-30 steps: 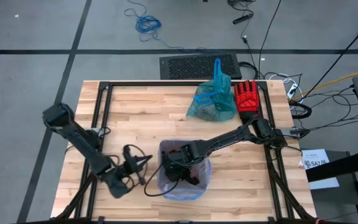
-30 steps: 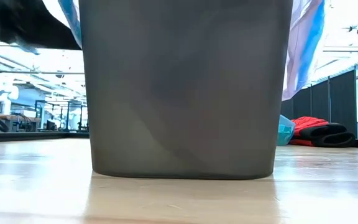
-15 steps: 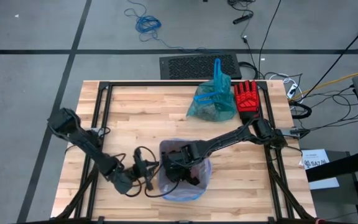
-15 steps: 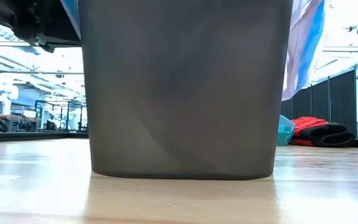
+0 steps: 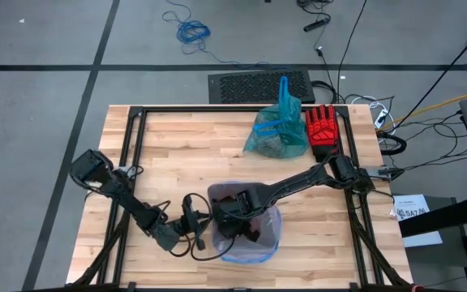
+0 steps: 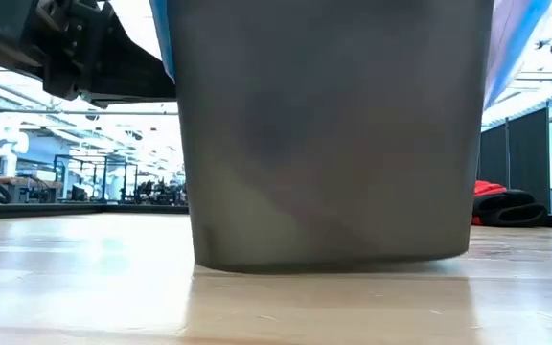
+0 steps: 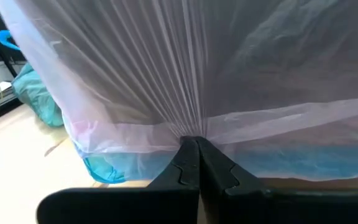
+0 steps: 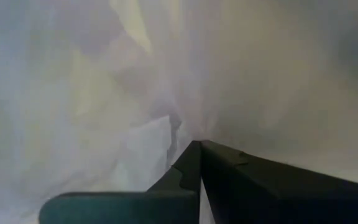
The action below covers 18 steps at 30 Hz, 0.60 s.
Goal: Place trash/remove bag and relplace
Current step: Insert the pink trash bag into the black trash bin
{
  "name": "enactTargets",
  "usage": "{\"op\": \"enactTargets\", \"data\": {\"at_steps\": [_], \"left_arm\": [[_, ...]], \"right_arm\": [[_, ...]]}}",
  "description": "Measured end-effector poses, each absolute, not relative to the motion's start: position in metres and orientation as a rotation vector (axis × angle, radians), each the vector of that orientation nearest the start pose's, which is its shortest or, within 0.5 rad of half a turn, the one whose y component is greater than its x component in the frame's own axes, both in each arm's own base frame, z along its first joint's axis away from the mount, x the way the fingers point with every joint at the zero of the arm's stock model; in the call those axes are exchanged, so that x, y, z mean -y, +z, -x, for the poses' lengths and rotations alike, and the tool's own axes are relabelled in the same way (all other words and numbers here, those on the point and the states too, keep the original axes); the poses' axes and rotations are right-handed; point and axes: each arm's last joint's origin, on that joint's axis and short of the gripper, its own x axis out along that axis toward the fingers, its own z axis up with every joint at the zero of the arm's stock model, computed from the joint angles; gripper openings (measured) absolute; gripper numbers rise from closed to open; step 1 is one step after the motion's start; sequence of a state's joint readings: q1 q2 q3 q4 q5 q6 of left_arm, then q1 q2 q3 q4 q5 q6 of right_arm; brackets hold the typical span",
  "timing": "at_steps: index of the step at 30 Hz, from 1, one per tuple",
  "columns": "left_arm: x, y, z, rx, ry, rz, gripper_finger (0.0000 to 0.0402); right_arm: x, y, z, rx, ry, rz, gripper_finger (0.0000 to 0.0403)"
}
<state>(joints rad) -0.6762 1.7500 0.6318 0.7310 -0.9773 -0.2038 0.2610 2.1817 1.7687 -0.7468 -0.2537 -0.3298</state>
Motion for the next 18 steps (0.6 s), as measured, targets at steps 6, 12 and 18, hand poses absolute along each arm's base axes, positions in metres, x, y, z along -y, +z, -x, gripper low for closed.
{"op": "enactTargets", "data": {"at_steps": [6, 12, 18], "left_arm": [[0.172, 0.136, -0.253, -0.242, 0.322, -0.096, 0.0000], [0.172, 0.136, -0.254, -0.238, 0.316, -0.090, 0.0000], [0.171, 0.138, -0.254, -0.235, 0.322, -0.086, 0.0000]], "right_arm": [[-0.125, 0.174, -0.444, -1.111, 0.641, 0.334, 0.0000], [-0.126, 0.190, -0.438, -1.094, 0.642, 0.346, 0.0000], [-0.123, 0.224, -0.431, -1.010, 0.603, 0.384, 0.0000]]}}
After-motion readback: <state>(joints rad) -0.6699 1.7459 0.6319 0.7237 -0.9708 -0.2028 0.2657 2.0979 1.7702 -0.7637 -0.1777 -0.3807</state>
